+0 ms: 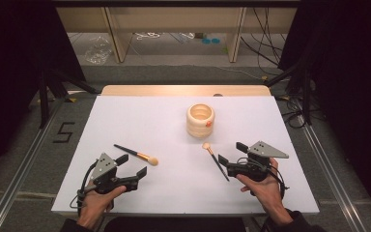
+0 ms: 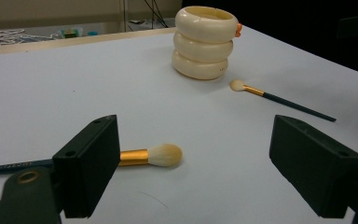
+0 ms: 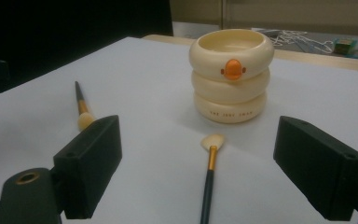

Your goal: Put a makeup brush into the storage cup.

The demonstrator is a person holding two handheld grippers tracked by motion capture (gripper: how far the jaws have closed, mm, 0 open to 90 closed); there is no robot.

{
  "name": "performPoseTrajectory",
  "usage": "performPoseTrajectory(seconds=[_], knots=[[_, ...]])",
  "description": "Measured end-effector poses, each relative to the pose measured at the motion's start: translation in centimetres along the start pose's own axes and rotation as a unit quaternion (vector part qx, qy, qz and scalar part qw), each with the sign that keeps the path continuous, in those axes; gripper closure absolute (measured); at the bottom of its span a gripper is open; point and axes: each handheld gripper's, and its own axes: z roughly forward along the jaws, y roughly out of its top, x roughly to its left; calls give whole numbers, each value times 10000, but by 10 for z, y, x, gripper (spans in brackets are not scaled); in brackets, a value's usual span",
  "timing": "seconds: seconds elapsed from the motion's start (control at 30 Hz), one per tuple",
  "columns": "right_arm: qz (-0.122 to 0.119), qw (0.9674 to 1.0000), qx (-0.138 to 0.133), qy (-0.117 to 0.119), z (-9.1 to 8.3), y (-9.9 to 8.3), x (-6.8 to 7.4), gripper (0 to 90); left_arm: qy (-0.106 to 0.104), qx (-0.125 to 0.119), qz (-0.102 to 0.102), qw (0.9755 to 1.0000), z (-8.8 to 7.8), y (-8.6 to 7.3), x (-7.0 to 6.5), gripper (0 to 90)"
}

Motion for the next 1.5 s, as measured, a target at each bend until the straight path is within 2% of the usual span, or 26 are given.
performPoseTrajectory(seconds=[0.37,0.4,0.5,0.53,0.6,0.63,0.67,0.73,0.97,1.03,1.1,1.13,1.2,1.23,1.27,1.33,1.37,1.4,1.43,1.47,1.5], knots=[[-88,9999,83,37,2,1,-2,162,25,19,-50,10000,1,0,1,162],[-107,9999,124,44,2,1,-2,161,48,35,-155,9999,2,0,0,162],[-229,9996,165,51,6,2,-3,161,50,38,-158,9999,1,0,0,162],[-356,9992,147,82,11,1,-6,162,58,49,-162,9998,1,-1,0,162],[-405,9981,458,51,14,0,-7,161,66,62,-161,9998,1,-1,0,162],[-405,9981,458,51,14,0,-7,161,66,77,-71,9999,1,-1,1,162],[-395,9969,675,97,17,-1,-8,162,72,67,-80,9999,0,-1,1,162],[-404,9963,752,97,17,0,-8,162,72,64,-152,9998,0,-1,1,162],[-535,9926,1084,101,23,7,-11,161,23,62,-60,10000,-1,-1,0,162],[-626,9890,1338,104,27,12,-14,162,18,38,-61,10000,-2,0,0,162],[-646,9879,1407,94,29,13,-14,166,18,37,-59,10000,-2,0,0,162],[-682,9837,1662,89,34,17,-15,163,34,33,-69,10000,-2,0,0,162],[-827,9786,1881,82,40,19,-16,179,33,30,-75,10000,-2,0,0,162],[-827,9786,1881,82,40,19,-16,179,24,32,-84,10000,-2,0,1,162],[-917,9740,2067,106,43,21,-16,195,30,38,-102,9999,-2,0,1,162],[-953,9674,2340,198,54,21,-15,228,15,48,-102,9999,-1,0,1,162],[-953,9674,2340,198,54,21,-15,228,15,48,-102,9999,-1,0,1,162],[-1019,9642,2438,232,59,22,-15,251,26,57,-83,9999,-2,0,1,161],[-1019,9642,2438,232,59,22,-15,251,26,57,-83,9999,-2,0,1,161],[-1004,9612,2555,259,63,23,-14,265,17,37,-101,9999,-2,0,0,161],[-1004,9612,2555,259,63,23,-14,265,14,27,-98,9999,-2,0,0,161]])
